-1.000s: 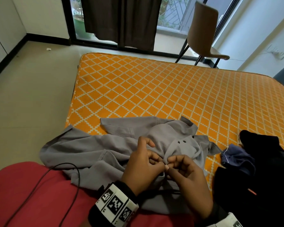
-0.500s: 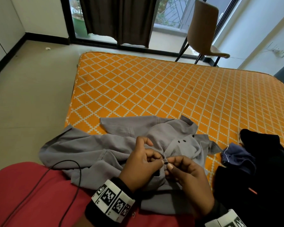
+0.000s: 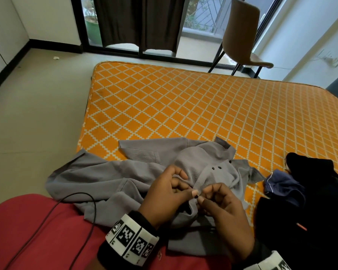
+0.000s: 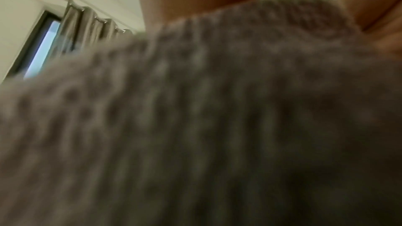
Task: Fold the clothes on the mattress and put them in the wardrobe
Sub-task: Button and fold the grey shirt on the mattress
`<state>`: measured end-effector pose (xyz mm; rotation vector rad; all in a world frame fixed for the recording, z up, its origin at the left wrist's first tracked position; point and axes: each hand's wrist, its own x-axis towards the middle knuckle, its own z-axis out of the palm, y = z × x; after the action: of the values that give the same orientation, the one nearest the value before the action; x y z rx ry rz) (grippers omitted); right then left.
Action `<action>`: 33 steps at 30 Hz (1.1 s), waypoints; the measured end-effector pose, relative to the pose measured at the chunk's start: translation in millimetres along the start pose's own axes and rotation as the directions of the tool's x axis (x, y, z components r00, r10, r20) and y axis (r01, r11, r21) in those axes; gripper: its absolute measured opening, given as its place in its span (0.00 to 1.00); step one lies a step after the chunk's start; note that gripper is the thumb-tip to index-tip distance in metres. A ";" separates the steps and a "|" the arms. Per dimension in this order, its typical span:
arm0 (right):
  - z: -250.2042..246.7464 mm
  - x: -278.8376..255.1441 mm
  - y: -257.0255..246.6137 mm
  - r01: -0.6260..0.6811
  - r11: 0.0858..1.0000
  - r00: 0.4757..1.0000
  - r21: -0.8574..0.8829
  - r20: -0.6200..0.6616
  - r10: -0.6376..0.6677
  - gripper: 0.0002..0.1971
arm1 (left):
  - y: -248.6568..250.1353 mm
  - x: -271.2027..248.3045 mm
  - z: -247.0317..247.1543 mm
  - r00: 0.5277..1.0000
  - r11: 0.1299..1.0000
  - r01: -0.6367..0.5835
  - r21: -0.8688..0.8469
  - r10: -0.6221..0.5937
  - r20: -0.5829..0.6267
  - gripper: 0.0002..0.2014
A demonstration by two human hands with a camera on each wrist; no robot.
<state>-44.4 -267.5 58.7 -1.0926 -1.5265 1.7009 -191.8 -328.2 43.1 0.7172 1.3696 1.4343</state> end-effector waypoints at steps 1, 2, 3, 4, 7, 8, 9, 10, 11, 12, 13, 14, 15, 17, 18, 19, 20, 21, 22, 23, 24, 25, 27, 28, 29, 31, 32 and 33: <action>0.4 0.1 0.3 0.010 1.000 1.000 -0.006 0.002 -0.010 0.05 | 0.7 0.0 0.1 1.000 0.999 0.019 -0.033 -0.019 0.001 0.15; 0.6 -0.2 0.1 0.020 1.000 1.000 -0.014 0.007 -0.020 0.05 | 1.4 0.3 0.1 0.999 0.997 0.036 -0.066 -0.036 0.007 0.15; 0.8 -0.6 0.3 0.026 1.000 1.000 -0.017 0.012 -0.026 0.05 | 2.0 0.3 0.1 0.999 0.994 0.052 -0.094 -0.051 0.014 0.15; 1.1 -1.1 -0.1 0.026 1.000 1.000 -0.015 0.016 -0.026 0.05 | 2.2 0.3 0.1 0.998 0.991 0.065 -0.115 -0.063 0.021 0.15; 1.8 -0.9 -0.2 0.008 1.000 1.000 0.027 0.009 -0.008 0.07 | 2.9 0.1 -0.5 0.996 0.985 0.087 -0.152 -0.084 0.030 0.16; 2.1 -0.9 -0.4 0.004 0.999 1.000 0.047 0.007 -0.004 0.08 | 2.8 0.2 -0.5 0.996 0.983 0.091 -0.159 -0.087 0.031 0.16; 2.1 -1.0 -0.7 0.001 0.998 1.000 0.062 0.008 -0.002 0.09 | 2.6 0.1 -0.2 0.996 0.982 0.093 -0.162 -0.089 0.028 0.16; 1.8 -1.6 -0.8 0.000 0.997 1.000 0.076 0.009 0.000 0.09 | 2.5 0.0 0.0 0.995 0.983 0.094 -0.160 -0.092 0.025 0.15; 1.2 -1.9 -0.6 0.000 0.996 1.000 0.089 0.008 0.000 0.09 | 2.5 0.1 0.2 0.995 0.983 0.096 -0.155 -0.094 0.022 0.15; 0.7 -2.3 -0.5 -0.001 0.995 1.000 0.101 0.005 0.000 0.09 | 2.5 0.2 0.1 0.995 0.984 0.097 -0.149 -0.095 0.022 0.15; 0.8 -2.8 -1.4 -0.002 0.994 1.000 0.111 0.005 0.001 0.09 | 2.5 0.2 0.1 0.995 0.985 0.097 -0.144 -0.095 0.025 0.16; 0.9 -3.0 -1.9 -0.006 0.993 1.000 0.117 0.006 0.005 0.09 | 2.4 0.5 -0.2 0.995 0.986 0.098 -0.138 -0.095 0.031 0.16; 1.1 -2.9 -1.8 -0.009 0.993 1.000 0.121 0.004 0.008 0.09 | 2.7 0.5 -0.5 0.995 0.987 0.097 -0.131 -0.093 0.038 0.16; 2.0 -2.5 -1.5 -0.005 0.993 1.000 0.115 0.000 0.005 0.09 | 3.4 0.4 -1.0 0.995 0.987 0.095 -0.128 -0.089 0.050 0.15; 2.2 -2.0 -0.9 0.000 0.995 1.000 0.103 -0.004 0.000 0.09 | 3.8 0.6 -1.4 0.995 0.987 0.094 -0.132 -0.087 0.055 0.15; 1.9 -1.5 0.1 0.007 0.996 1.000 0.089 -0.008 -0.006 0.09 | 4.2 0.7 -2.0 0.995 0.986 0.092 -0.136 -0.085 0.059 0.15; 1.6 -1.1 0.7 0.016 0.997 1.000 0.071 -0.009 -0.016 0.08 | 4.4 0.9 -2.6 0.995 0.986 0.090 -0.139 -0.082 0.061 0.16; 1.2 -0.9 1.4 0.032 0.999 0.999 0.044 -0.006 -0.032 0.07 | 4.7 1.0 -2.9 0.995 0.986 0.086 -0.140 -0.077 0.063 0.16; 0.9 -0.5 1.8 0.049 0.999 0.999 0.015 0.007 -0.049 0.07 | 5.1 0.7 -3.1 0.995 0.987 0.080 -0.140 -0.071 0.066 0.16; 0.5 -0.1 2.4 0.066 0.998 0.997 -0.011 0.033 -0.066 0.09 | 5.3 0.7 -2.9 0.996 0.988 0.073 -0.139 -0.064 0.067 0.16; 0.4 0.1 2.8 0.080 0.996 0.995 -0.029 0.071 -0.077 0.15 | 5.3 0.7 -2.7 0.996 0.988 0.064 -0.140 -0.055 0.064 0.15; 0.6 0.1 2.3 0.088 0.995 0.990 -0.043 0.112 -0.083 0.19 | 4.9 0.8 -2.6 0.997 0.989 0.058 -0.139 -0.050 0.057 0.13; 1.8 -0.2 0.8 0.105 0.991 0.982 -0.084 0.168 -0.090 0.21 | 4.0 1.4 -3.1 0.997 0.988 0.063 -0.139 -0.057 0.044 0.08; 2.0 -0.3 0.5 0.108 0.990 0.982 -0.096 0.166 -0.091 0.18 | 3.8 1.9 -3.7 0.997 0.988 0.071 -0.138 -0.065 0.048 0.07; 1.6 0.1 0.9 0.096 0.991 0.987 -0.094 0.136 -0.083 0.16 | 3.3 2.3 -4.3 0.996 0.988 0.080 -0.131 -0.073 0.058 0.07; 0.1 0.7 1.4 0.033 0.998 0.998 -0.045 0.056 -0.031 0.16 | 2.8 2.5 -4.5 0.993 0.992 0.085 -0.089 -0.078 0.085 0.12; 0.0 1.3 1.4 0.003 1.000 0.999 -0.019 0.033 -0.002 0.16 | 2.8 2.2 -4.1 0.993 0.995 0.075 -0.062 -0.069 0.093 0.13; 0.8 1.7 1.0 -0.016 1.000 1.000 -0.002 0.021 0.016 0.14 | 2.6 1.8 -3.3 0.994 0.998 0.058 -0.038 -0.054 0.096 0.15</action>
<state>-45.8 -266.6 57.4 -1.0934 -1.5362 1.7275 -196.0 -327.5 44.6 0.7064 1.2740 1.3628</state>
